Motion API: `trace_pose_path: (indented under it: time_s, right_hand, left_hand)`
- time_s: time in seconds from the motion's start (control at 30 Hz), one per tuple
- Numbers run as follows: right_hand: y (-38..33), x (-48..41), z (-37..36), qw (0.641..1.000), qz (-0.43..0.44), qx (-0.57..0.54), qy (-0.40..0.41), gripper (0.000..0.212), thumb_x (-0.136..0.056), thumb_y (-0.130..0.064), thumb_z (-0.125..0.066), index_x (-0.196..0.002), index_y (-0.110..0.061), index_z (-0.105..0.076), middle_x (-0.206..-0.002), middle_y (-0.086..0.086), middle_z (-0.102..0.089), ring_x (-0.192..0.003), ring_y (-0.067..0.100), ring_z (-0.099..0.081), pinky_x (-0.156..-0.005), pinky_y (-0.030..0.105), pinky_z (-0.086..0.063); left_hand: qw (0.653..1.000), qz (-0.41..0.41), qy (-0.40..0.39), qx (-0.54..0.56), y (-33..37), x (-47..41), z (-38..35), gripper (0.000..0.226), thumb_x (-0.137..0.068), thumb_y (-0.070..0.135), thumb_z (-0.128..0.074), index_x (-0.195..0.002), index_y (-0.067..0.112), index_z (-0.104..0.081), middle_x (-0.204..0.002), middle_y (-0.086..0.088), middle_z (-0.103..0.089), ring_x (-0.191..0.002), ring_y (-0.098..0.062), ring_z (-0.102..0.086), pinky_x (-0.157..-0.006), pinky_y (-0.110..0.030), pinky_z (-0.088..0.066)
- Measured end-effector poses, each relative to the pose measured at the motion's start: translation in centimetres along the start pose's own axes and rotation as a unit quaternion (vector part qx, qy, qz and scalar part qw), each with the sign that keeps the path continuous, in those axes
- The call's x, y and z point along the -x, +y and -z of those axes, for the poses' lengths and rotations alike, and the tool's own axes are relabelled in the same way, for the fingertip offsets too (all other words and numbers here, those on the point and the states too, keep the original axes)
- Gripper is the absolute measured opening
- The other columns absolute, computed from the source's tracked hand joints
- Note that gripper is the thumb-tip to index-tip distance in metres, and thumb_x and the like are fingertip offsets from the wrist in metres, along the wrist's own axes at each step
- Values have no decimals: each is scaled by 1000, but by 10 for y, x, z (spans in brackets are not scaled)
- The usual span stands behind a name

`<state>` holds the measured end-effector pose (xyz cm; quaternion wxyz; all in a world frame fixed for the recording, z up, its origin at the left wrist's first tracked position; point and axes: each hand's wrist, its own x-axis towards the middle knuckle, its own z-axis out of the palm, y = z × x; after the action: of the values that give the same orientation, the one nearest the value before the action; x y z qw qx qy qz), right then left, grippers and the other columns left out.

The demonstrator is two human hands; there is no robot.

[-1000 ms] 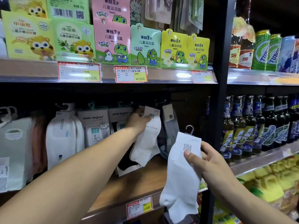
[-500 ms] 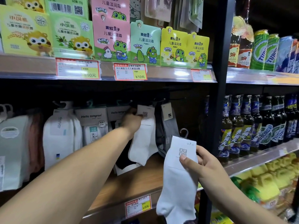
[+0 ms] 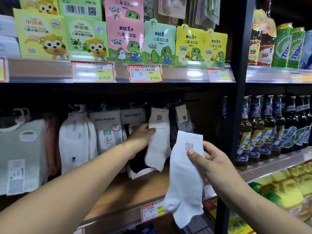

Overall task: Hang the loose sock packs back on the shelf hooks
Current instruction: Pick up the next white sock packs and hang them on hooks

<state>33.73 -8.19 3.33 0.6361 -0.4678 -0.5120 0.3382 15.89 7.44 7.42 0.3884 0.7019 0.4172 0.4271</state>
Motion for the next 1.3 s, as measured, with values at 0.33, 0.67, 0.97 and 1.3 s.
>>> trace_pose_path:
  time_s: [0.33, 0.67, 0.97, 1.3]
  right_hand:
    - [-19, -49, -21, 998, 43, 36, 10, 17, -96, -20, -64, -113, -20, -67, -99, 3, -81, -88, 22, -79, -75, 39, -64]
    - [-11, -99, -39, 999, -5, 0, 50, 22, -97, -14, -59, -117, -20, -62, -101, -2, -73, -95, 29, -75, -85, 52, -61]
    - [-8, -137, -54, 994, -11, 82, 65, 48, -95, -16, -61, -141, -9, -52, -128, 18, -68, -109, 38, -69, -99, 54, -53]
    - [-14, -150, -72, 988, -36, 139, 49, 58, -94, -24, -62, -147, -7, -44, -144, 16, -57, -127, 36, -58, -109, 48, -47]
  left_hand:
    - [999, 34, -34, 17, -2, 43, 35, 26, -97, 39, -50, -119, 30, -59, -123, 6, -65, -110, -16, -62, -94, -30, -48]
    - [989, 1, 78, 126, -3, 99, 84, 32, -99, 33, -45, -110, 12, -66, -89, -13, -70, -70, -23, -65, -54, -24, -48]
    - [989, 4, 87, 115, -5, 120, 104, 35, -100, 31, -41, -111, 8, -65, -85, -12, -68, -69, -24, -63, -59, -34, -44]
    - [990, -1, 82, 114, -13, 127, 120, 35, -101, 32, -41, -109, 9, -67, -87, -15, -68, -69, -25, -63, -59, -36, -45]
